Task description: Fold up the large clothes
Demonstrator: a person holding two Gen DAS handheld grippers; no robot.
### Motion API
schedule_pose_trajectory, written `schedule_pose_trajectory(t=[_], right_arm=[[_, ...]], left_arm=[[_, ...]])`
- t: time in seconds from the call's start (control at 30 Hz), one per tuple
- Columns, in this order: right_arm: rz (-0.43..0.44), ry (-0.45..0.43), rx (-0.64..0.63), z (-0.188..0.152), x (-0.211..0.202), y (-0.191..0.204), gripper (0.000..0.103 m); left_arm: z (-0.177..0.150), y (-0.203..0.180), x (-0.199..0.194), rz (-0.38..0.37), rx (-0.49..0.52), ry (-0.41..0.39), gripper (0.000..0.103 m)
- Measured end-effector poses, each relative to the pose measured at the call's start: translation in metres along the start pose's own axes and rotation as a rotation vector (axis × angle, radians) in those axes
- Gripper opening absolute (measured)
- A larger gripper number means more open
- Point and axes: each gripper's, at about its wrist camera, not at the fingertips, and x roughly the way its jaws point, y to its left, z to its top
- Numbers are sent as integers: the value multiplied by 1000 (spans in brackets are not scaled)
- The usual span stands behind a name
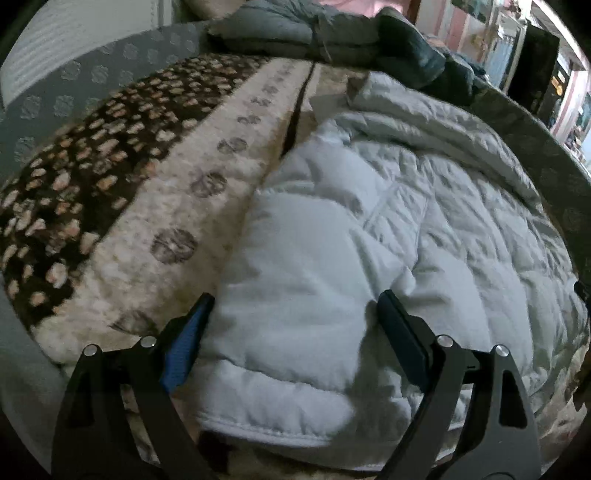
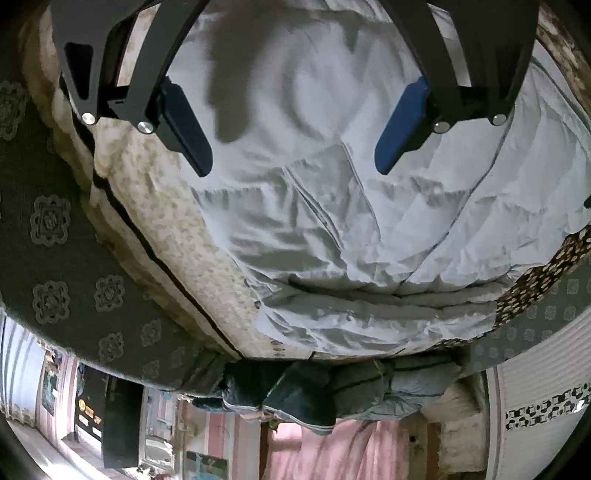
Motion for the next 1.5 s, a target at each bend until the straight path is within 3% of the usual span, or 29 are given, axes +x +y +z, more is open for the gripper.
schedule_pose_trajectory(t=[0.1, 0.43, 0.83, 0.87, 0.93, 1.07, 1.13, 1.2, 1.27, 1.3, 1.4, 1.5], right_arm=[[-6, -8, 10, -2, -6, -5, 90], [-60, 19, 51, -18, -14, -46, 90], [83, 137, 194, -51, -7, -73, 89], [110, 152, 199, -54, -7, -72, 87], [159, 176, 190, -56, -5, -65, 68], [188, 184, 182, -54, -6, -60, 47], [187, 198, 190, -55, 1, -61, 49], [175, 217, 211, -58, 9, -61, 61], [174, 235, 237, -57, 15, -60, 60], [171, 236, 218, -54, 14, -56, 52], [186, 213, 182, -41, 7, -51, 27], [202, 173, 170, -23, -2, -54, 22]], left_arm=[[-2, 1, 7, -9, -5, 11, 89], [-11, -5, -2, -53, 75, 39, 73], [-15, -5, -1, -63, 141, 57, 73], [-15, -6, -1, -61, 148, 56, 73], [-16, -4, 1, -66, 145, 58, 73], [-17, -2, 0, -68, 152, 70, 73], [-18, -1, -1, -71, 165, 74, 74], [-18, 1, 1, -78, 155, 80, 75], [-17, -1, 3, -73, 148, 86, 75], [-18, -3, 3, -73, 148, 91, 74], [-15, -3, 1, -104, 155, 119, 61], [-8, 2, -6, -162, 165, 145, 41]])
